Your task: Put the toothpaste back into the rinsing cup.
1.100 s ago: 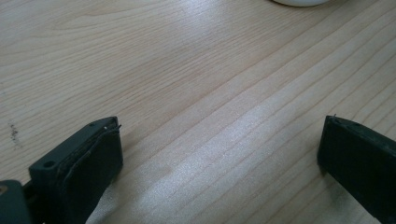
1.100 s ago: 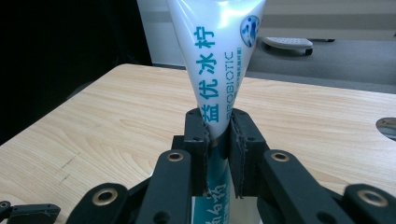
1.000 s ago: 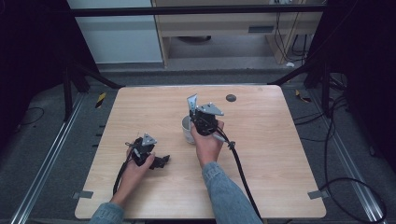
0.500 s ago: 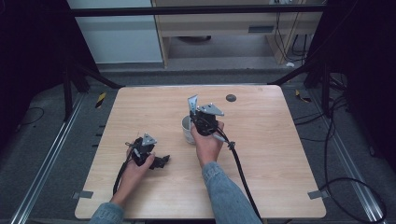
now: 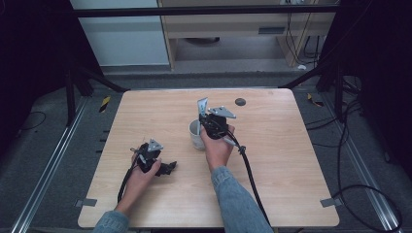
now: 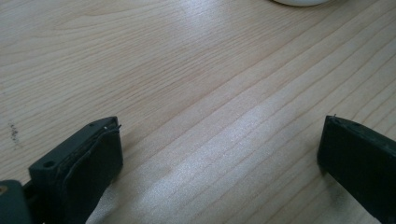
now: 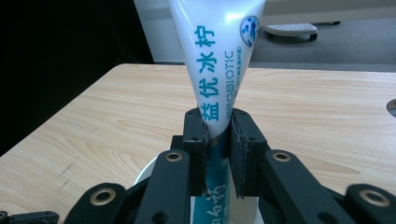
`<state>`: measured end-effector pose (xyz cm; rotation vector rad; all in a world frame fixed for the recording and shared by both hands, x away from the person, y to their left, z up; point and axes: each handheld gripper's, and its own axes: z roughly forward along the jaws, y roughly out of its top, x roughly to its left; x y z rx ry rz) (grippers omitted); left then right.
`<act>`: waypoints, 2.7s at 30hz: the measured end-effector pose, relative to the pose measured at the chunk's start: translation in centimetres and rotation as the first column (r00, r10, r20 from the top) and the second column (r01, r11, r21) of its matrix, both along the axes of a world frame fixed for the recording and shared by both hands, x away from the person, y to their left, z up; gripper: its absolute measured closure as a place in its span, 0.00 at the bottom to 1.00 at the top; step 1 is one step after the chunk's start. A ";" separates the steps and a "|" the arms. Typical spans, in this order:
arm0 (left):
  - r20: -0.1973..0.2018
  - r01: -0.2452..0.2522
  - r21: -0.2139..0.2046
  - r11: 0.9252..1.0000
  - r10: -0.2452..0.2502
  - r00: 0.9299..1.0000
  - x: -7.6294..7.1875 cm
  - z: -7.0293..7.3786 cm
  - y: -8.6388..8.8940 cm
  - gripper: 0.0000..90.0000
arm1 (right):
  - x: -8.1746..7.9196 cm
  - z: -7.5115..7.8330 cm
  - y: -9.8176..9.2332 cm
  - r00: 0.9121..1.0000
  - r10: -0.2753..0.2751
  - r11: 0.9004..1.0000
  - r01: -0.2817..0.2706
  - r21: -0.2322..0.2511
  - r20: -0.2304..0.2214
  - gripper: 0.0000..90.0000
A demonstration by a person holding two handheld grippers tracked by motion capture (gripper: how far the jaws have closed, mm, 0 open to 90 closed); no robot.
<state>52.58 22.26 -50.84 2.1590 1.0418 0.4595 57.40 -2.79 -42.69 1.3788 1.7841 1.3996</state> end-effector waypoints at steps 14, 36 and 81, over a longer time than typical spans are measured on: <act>0.000 0.000 0.000 1.000 0.000 1.000 0.0 0.0 0.0 0.00 | 0.2 0.0 -0.3 1.000 -0.005 1.000 0.005 0.011 -0.006 0.86; 0.000 0.001 0.000 1.000 -0.001 1.000 0.0 0.0 0.0 0.00 | -0.1 -0.1 -0.4 1.000 0.002 1.000 -0.002 0.003 -0.003 0.82; 0.000 0.004 0.001 1.000 -0.004 1.000 0.0 0.0 0.0 0.00 | -1.0 0.4 -0.4 0.999 0.032 0.997 -0.032 -0.068 0.004 0.78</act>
